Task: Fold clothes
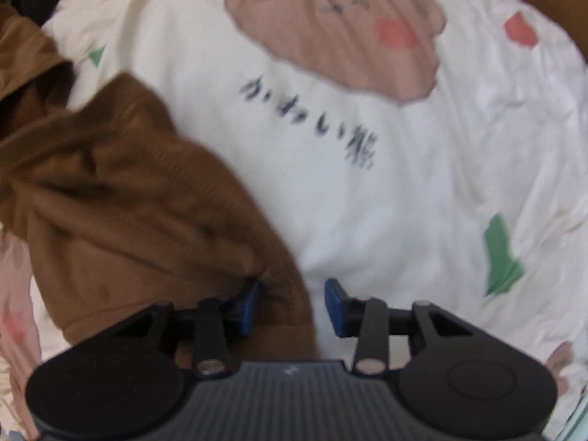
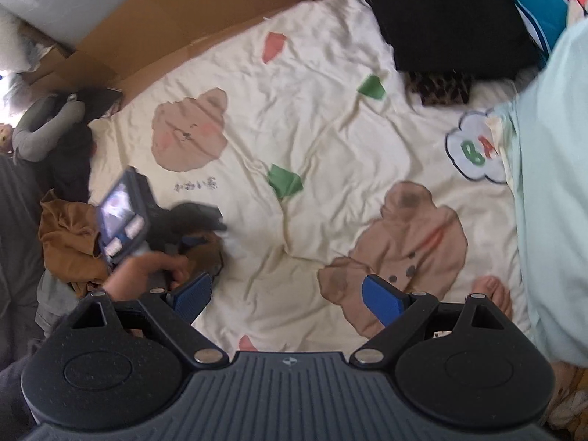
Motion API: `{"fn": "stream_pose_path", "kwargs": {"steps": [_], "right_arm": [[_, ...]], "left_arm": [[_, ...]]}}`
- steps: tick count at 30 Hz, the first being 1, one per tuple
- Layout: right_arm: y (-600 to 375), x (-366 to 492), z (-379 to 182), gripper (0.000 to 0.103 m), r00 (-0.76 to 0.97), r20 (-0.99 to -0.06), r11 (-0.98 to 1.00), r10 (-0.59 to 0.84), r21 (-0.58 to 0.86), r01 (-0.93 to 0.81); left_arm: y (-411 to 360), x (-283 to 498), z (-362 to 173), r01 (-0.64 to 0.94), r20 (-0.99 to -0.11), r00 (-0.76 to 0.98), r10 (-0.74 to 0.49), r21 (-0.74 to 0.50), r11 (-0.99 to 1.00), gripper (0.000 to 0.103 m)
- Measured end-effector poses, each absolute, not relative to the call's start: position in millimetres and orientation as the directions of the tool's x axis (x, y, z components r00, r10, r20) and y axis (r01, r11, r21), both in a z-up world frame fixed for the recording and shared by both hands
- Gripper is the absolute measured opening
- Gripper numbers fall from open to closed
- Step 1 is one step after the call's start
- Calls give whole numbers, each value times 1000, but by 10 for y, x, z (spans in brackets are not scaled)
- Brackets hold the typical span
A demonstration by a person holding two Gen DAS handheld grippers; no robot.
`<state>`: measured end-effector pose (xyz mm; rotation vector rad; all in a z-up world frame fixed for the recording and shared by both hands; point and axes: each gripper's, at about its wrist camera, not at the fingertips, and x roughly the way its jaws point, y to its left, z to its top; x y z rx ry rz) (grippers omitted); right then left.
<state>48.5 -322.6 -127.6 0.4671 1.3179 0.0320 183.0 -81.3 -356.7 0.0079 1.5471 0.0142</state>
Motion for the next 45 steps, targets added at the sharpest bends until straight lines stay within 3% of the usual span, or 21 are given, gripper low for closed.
{"fn": "stream_pose_path", "kwargs": {"steps": [4, 8, 15, 19, 23, 29, 36, 38, 39, 41, 45], "right_arm": [[-3228, 493, -1236, 93, 280, -917, 903, 285, 355, 244], [-3253, 489, -1206, 93, 290, -913, 896, 287, 363, 256], [-3223, 506, -1150, 93, 300, -904, 889, 304, 383, 252], [-3203, 524, -1092, 93, 313, -895, 882, 318, 400, 248], [-3191, 525, -1027, 93, 330, -886, 878, 325, 412, 241], [-3180, 495, -996, 93, 338, -881, 875, 332, 421, 238], [-3185, 501, -1003, 93, 339, -880, 873, 333, 424, 240], [-3185, 501, -1019, 93, 336, -881, 873, 334, 423, 243], [-3185, 502, -1027, 93, 334, -881, 873, 334, 423, 244], [-3182, 504, -1047, 93, 328, -884, 873, 332, 420, 247], [-3148, 509, -1067, 93, 319, -887, 875, 334, 418, 244]], "left_arm": [[-827, 1708, -3519, 63, -998, 46, 44, 47, 997, 42], [-876, 1602, -3481, 129, -997, 42, 64, 69, 989, 53], [-1032, 1440, -3542, 301, -971, 36, 237, 236, 924, 48], [-960, 1384, -3480, 332, -965, 50, 258, 259, 907, 48], [-867, 1295, -3439, 375, -963, 55, 263, 264, 889, 59], [-835, 1114, -3552, 531, -930, 136, 342, 360, 767, 60], [-627, 1083, -3681, 581, -926, 170, 338, 371, 724, 36], [-469, 1176, -3687, 541, -940, 147, 307, 336, 771, 29], [-377, 1232, -3681, 515, -948, 134, 288, 315, 797, 18], [-189, 1344, -3665, 456, -964, 105, 244, 265, 850, 12], [193, 1536, -3506, 340, -989, 70, 131, 147, 929, 7]]}}
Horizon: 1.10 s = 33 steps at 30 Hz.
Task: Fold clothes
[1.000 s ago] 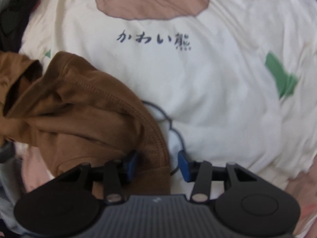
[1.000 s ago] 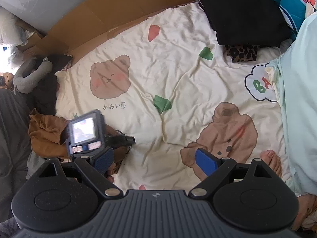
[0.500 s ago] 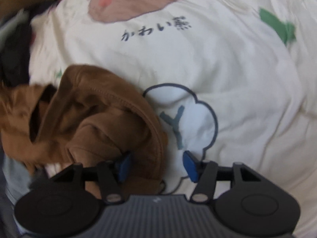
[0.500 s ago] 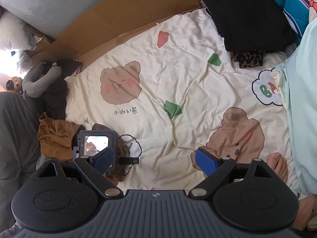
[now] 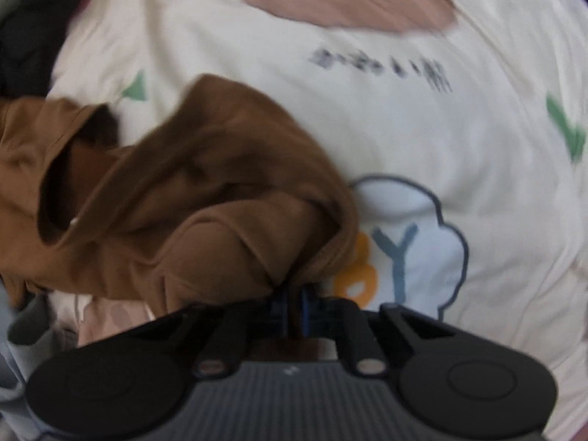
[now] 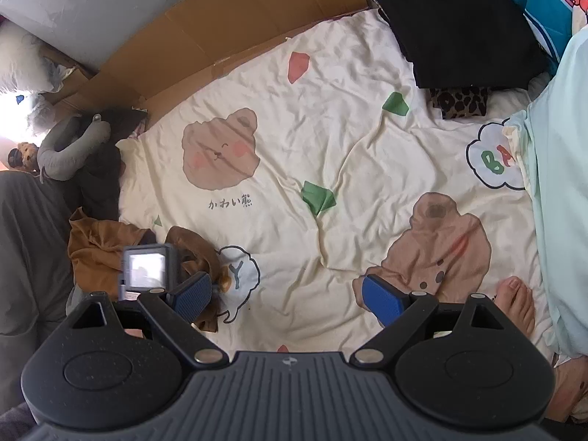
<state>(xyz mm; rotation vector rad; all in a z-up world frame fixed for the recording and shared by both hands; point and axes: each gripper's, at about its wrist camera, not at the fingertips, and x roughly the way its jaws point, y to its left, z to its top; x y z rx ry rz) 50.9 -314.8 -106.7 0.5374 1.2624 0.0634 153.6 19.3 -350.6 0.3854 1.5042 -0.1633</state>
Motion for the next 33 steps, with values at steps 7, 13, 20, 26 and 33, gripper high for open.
{"fn": "stream_pose_path", "kwargs": {"steps": [7, 13, 20, 26, 33], "right_arm": [[-3042, 527, -999, 93, 331, -880, 880, 342, 423, 215], [-2944, 546, -995, 93, 309, -877, 889, 367, 429, 162], [-2740, 531, -1042, 93, 282, -861, 885, 424, 460, 73], [-2571, 538, -880, 88, 313, -821, 865, 478, 501, -6], [-2450, 552, -602, 86, 419, -768, 865, 485, 492, -100]], "left_arm": [[556, 1641, -2900, 232, -993, 120, -6, 22, 973, 5], [248, 1733, -2150, 233, -973, 190, -130, -84, 969, 4], [-116, 1666, -1480, 269, -934, 230, -275, -210, 940, 4], [-306, 1522, -947, 298, -895, 264, -360, -279, 913, 4], [-557, 1338, -423, 358, -842, 265, -470, -366, 859, 4]]}}
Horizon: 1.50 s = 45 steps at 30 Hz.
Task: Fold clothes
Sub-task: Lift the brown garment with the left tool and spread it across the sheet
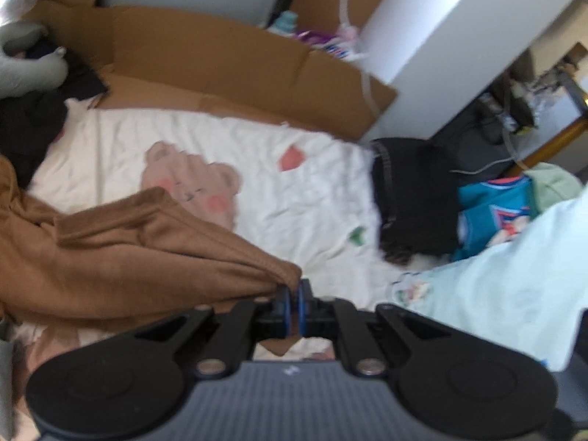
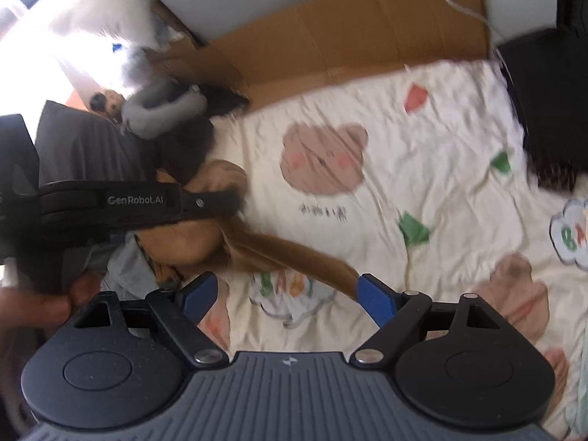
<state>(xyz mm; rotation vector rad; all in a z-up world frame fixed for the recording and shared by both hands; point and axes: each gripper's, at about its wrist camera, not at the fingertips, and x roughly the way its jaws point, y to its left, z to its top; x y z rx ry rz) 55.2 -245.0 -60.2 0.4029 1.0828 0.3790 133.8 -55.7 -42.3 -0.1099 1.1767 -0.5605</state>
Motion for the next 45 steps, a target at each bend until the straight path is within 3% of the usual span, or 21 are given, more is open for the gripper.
{"fn": "stream_pose_path", "kwargs": {"steps": [5, 8, 10, 11, 12, 13, 19, 25, 26, 28, 33, 37, 43, 45], "right_arm": [[-2476, 565, -375, 86, 497, -739, 882, 455, 451, -137], [-2548, 574, -289, 71, 514, -704, 860, 490, 488, -152], [-2602, 578, -254, 40, 515, -679, 838, 523, 519, -167], [-2632, 573, -242, 29, 517, -669, 831, 533, 530, -170], [-2667, 562, -223, 8, 527, -657, 826, 538, 537, -174], [-2702, 550, -203, 2, 538, -645, 821, 543, 543, -177], [-3049, 460, 145, 0, 663, -537, 804, 522, 568, -174], [-3432, 419, 398, 0, 736, -447, 768, 508, 622, -153], [-3469, 420, 430, 0, 741, -442, 769, 506, 621, -154], [-3526, 422, 451, 0, 749, -440, 770, 495, 622, -143], [-3772, 408, 565, 0, 796, -408, 770, 448, 628, -112], [-4091, 316, 838, 0, 875, -301, 787, 378, 602, -133], [-4330, 499, 649, 0, 828, -409, 781, 384, 623, -55], [-4269, 553, 531, 0, 787, -464, 791, 407, 610, -49]], "left_arm": [[-789, 1248, -91, 408, -806, 254, -535, -412, 815, 4], [-927, 1176, 102, 436, -783, 250, -569, -434, 788, 4], [-1010, 1137, 221, 452, -769, 248, -589, -446, 772, 4], [-1046, 1124, 275, 459, -764, 251, -594, -447, 768, 4], [-1082, 1112, 330, 467, -759, 254, -599, -447, 763, 4], [-1111, 1105, 382, 473, -754, 257, -605, -448, 759, 4], [-1200, 1144, 668, 496, -710, 306, -634, -450, 743, 5], [-1170, 1157, 763, 483, -678, 306, -668, -494, 723, 15], [-1157, 1143, 754, 481, -677, 308, -668, -495, 724, 21], [-1141, 1109, 734, 477, -697, 332, -636, -457, 750, 30], [-968, 1131, 523, 431, -741, 350, -573, -415, 801, 30], [-795, 1201, 292, 373, -788, 364, -496, -365, 853, 30], [-596, 1309, -67, 314, -860, 364, -359, -250, 916, 31], [-508, 1341, -141, 292, -868, 358, -343, -245, 925, 37]]}}
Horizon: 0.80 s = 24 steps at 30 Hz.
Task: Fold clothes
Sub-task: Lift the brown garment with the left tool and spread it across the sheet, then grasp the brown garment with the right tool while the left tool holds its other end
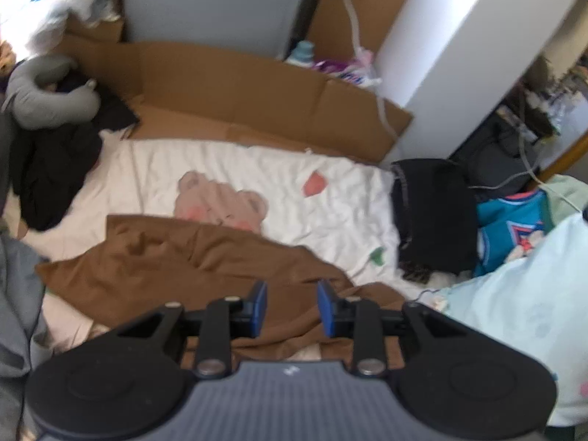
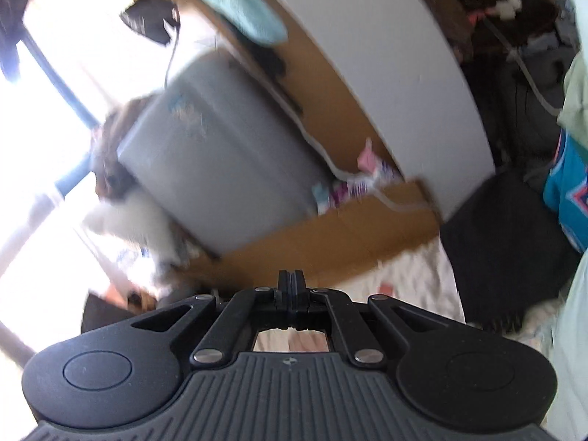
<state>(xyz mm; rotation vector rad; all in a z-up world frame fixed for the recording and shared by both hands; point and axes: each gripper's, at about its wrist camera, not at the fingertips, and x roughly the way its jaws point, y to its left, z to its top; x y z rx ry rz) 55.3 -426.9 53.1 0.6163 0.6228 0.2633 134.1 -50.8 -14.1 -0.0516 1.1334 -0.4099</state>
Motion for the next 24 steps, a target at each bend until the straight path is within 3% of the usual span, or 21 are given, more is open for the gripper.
{"fn": "stream_pose_path", "kwargs": {"steps": [3, 5, 7, 9, 16, 24], "right_arm": [[-4166, 691, 340, 2, 713, -548, 799, 437, 601, -28], [-4090, 786, 226, 12, 658, -603, 810, 451, 587, -17], [-4038, 925, 117, 49, 616, -653, 834, 440, 551, -12], [-3990, 1020, -10, 57, 586, -686, 860, 431, 509, -37], [-3996, 1451, -770, 57, 451, -798, 906, 399, 420, -58], [-4174, 1731, -1759, 58, 386, -852, 921, 354, 390, 18]], "left_arm": [[-413, 1432, -236, 281, -879, 360, -313, -218, 935, 57], [-348, 1507, -285, 288, -884, 371, -285, -182, 940, 58], [-297, 1620, -348, 293, -890, 375, -258, -150, 944, 63], [-224, 1765, -423, 297, -894, 383, -233, -119, 948, 70], [-125, 2315, -938, 335, -904, 410, -123, 24, 942, 70], [-105, 2447, -1868, 370, -933, 359, -10, 133, 919, 72]]}}
